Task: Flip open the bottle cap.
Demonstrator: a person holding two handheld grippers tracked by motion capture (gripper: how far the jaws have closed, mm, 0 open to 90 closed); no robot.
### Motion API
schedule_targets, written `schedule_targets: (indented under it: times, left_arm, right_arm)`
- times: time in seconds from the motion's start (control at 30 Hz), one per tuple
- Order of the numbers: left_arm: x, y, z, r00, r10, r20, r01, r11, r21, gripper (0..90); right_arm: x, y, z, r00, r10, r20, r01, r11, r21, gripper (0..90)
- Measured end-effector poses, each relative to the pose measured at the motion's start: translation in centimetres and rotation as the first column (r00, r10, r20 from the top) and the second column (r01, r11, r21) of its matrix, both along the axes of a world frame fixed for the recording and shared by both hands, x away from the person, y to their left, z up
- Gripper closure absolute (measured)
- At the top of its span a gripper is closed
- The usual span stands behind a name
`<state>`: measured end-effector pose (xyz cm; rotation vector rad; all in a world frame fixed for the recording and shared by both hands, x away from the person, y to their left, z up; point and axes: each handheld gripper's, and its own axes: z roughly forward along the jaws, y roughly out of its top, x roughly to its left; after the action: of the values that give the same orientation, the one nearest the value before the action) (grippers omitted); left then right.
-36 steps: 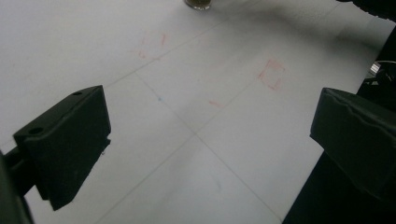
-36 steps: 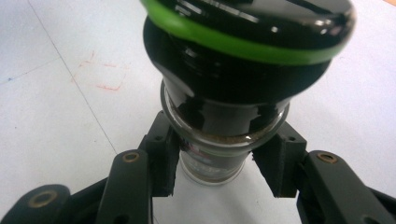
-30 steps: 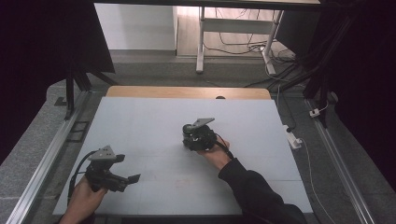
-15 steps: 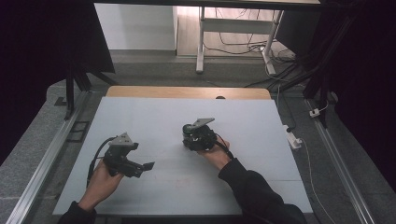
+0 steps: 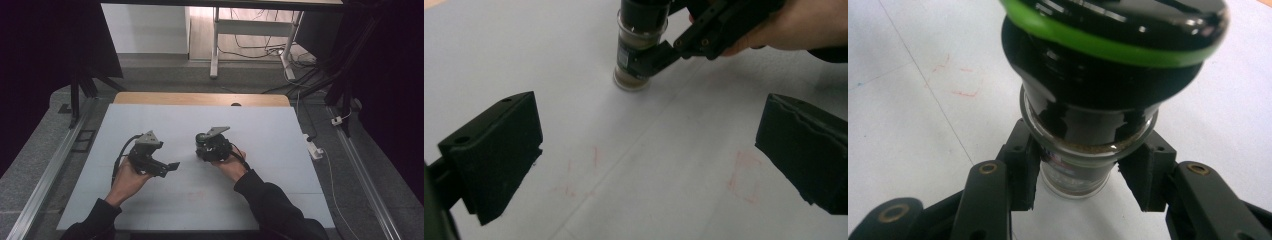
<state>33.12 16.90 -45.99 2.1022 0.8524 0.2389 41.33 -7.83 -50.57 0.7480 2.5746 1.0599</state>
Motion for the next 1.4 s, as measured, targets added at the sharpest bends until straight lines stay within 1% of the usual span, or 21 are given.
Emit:
schedule_targets:
  times: [0.17, 0.3, 0.4, 0.47, 0.53, 0.57, 0.6, 0.67, 0.77, 0.8, 0.83, 0.87, 0.9, 0.93, 0.97, 1.03, 1.1, 1.4]
  left_arm:
    - [1.4, -1.0, -0.2, 0.9998, -0.017, 0.005, 0.017, 0.9999, -0.001, 0.1]
    - [2.4, -1.7, -0.4, 0.9995, -0.03, 0.001, 0.03, 0.9995, -0.005, 0.2]
    - [3.1, -2.3, -0.6, 0.9994, -0.035, 0.006, 0.035, 0.9994, 0.006, 0.5]
    - [3.5, -2.7, -0.7, 0.9992, -0.038, 0.011, 0.037, 0.9991, 0.018, 2.2]
    - [3.8, -2.9, -0.8, 0.9989, -0.044, 0.017, 0.043, 0.9988, 0.022, 5.8]
    - [3.9, -3.0, -0.8, 0.9985, -0.051, 0.022, 0.05, 0.9984, 0.024, 9.5]
    - [3.9, -3.1, -0.8, 0.9979, -0.059, 0.027, 0.058, 0.998, 0.024, 15.1]
    - [4.0, -3.2, -0.7, 0.9972, -0.069, 0.03, 0.069, 0.9975, 0.015, 28.9]
    - [4.1, -3.3, -0.6, 0.9937, -0.109, 0.025, 0.109, 0.994, -0.002, 53.4]
    - [4.1, -3.4, -0.5, 0.9921, -0.123, 0.023, 0.123, 0.9924, -0.001, 67.5]
    - [4.1, -3.6, -0.5, 0.9908, -0.133, 0.023, 0.133, 0.9911, 0.001, 73.5]
    - [4.1, -3.8, -0.5, 0.9899, -0.139, 0.025, 0.139, 0.9902, 0.003, 73.5]
    - [4.1, -4.0, -0.5, 0.9889, -0.146, 0.024, 0.146, 0.9892, 0.008, 84.6]
    - [4.1, -4.2, -0.5, 0.9886, -0.148, 0.025, 0.148, 0.9889, 0.011, 84.6]
    - [4.2, -4.4, -0.5, 0.989, -0.145, 0.028, 0.144, 0.9893, 0.02, 88.7]
    - [4.3, -4.8, -0.5, 0.989, -0.146, 0.024, 0.145, 0.989, 0.03, 88.9]
    - [4.4, -5.1, -0.6, 0.99, -0.137, 0.031, 0.136, 0.99, 0.036, 88.9]
    - [4.8, -5.6, -0.1, 0.9927, -0.117, 0.028, 0.117, 0.9931, 0.008, 88.9]
  right_arm:
    - [0.0, 0.0, 0.0, 1.0, -0.002, -0.002, 0.002, 1.0, 0.003, 52.2]
    - [0.0, 0.0, 0.0, 1.0, -0.001, -0.002, 0.001, 1.0, 0.003, 52.2]
    - [0.0, 0.0, 0.0, 1.0, 0.0, -0.001, 0.0, 1.0, 0.001, 52.2]
    - [0.0, 0.0, 0.0, 1.0, 0.0, 0.0, 0.0, 1.0, 0.001, 52.2]
    - [0.0, 0.0, 0.0, 1.0, 0.0, 0.0, 0.0, 1.0, 0.002, 52.2]
    - [0.0, 0.0, 0.0, 1.0, 0.0, -0.001, 0.0, 1.0, 0.003, 52.2]
    - [0.0, 0.0, 0.0, 1.0, 0.001, 0.001, -0.001, 1.0, 0.001, 52.2]
    - [0.0, 0.0, 0.0, 1.0, 0.003, 0.001, -0.003, 1.0, 0.0, 52.2]
    - [0.0, 0.0, 0.0, 1.0, 0.002, 0.001, -0.002, 1.0, 0.002, 52.2]
    - [0.0, 0.0, 0.0, 1.0, -0.001, -0.003, 0.001, 1.0, 0.006, 52.2]
    - [0.0, 0.0, 0.0, 1.0, 0.0, -0.001, 0.0, 1.0, 0.005, 52.2]
    - [0.0, 0.0, 0.0, 1.0, 0.0, -0.001, 0.0, 1.0, 0.005, 52.2]
    - [0.0, 0.0, 0.0, 1.0, -0.001, -0.001, 0.001, 1.0, 0.004, 52.2]
    - [0.0, 0.0, 0.0, 1.0, -0.001, -0.001, 0.001, 1.0, 0.004, 52.2]
    - [0.0, 0.0, 0.0, 1.0, -0.001, 0.0, 0.001, 1.0, 0.004, 52.2]
    - [-0.1, 0.0, 0.0, 1.0, -0.003, 0.0, 0.003, 1.0, 0.004, 52.2]
    - [-0.1, 0.0, 0.0, 1.0, -0.004, -0.001, 0.004, 1.0, 0.004, 52.2]
    - [-0.1, 0.0, 0.0, 1.0, -0.007, -0.003, 0.007, 1.0, 0.005, 52.2]
